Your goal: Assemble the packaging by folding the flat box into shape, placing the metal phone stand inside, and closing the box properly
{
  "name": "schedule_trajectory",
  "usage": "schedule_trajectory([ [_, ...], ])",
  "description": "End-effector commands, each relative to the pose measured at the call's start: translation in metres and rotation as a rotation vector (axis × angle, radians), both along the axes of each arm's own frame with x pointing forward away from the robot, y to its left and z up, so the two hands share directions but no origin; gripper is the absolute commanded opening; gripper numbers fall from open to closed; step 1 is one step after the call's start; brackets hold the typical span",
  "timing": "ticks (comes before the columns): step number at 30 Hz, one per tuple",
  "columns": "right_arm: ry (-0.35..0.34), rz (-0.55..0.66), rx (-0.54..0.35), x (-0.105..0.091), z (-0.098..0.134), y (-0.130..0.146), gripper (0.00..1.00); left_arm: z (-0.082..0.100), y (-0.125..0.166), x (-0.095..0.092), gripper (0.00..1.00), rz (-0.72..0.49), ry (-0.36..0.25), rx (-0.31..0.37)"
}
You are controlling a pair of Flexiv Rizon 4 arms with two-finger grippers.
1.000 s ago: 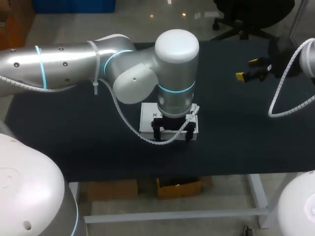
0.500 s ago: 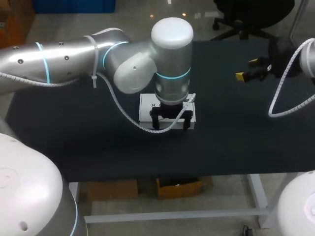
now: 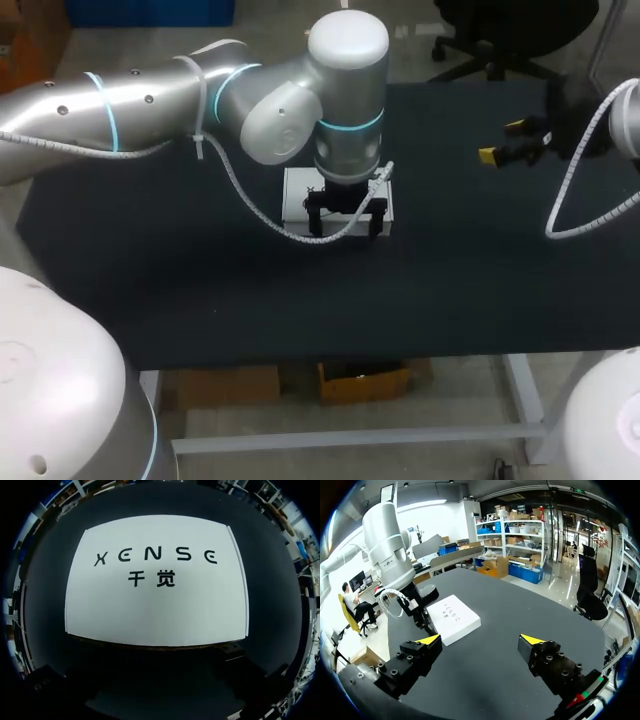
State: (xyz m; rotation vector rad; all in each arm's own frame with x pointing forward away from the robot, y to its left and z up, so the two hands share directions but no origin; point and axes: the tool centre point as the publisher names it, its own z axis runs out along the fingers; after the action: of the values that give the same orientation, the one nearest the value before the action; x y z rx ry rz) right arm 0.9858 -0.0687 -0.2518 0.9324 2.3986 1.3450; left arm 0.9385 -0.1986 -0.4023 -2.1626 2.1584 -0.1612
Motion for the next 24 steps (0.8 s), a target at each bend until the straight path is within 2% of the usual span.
schedule_trajectory([
  [1,0.001,0.006,0.005,0.0,0.0,-0.002,1.0,-0.006,-0.004,0.025,1.0,0.001,0.039,0.002],
  [11,0.001,0.006,0.005,0.0,0.0,-0.002,1.0,-0.004,0.003,0.075,1.0,0.008,0.053,-0.007],
  [24,0.001,0.006,0.005,0.0,0.0,-0.002,1.0,0.001,0.007,0.132,1.0,0.005,0.066,-0.001],
])
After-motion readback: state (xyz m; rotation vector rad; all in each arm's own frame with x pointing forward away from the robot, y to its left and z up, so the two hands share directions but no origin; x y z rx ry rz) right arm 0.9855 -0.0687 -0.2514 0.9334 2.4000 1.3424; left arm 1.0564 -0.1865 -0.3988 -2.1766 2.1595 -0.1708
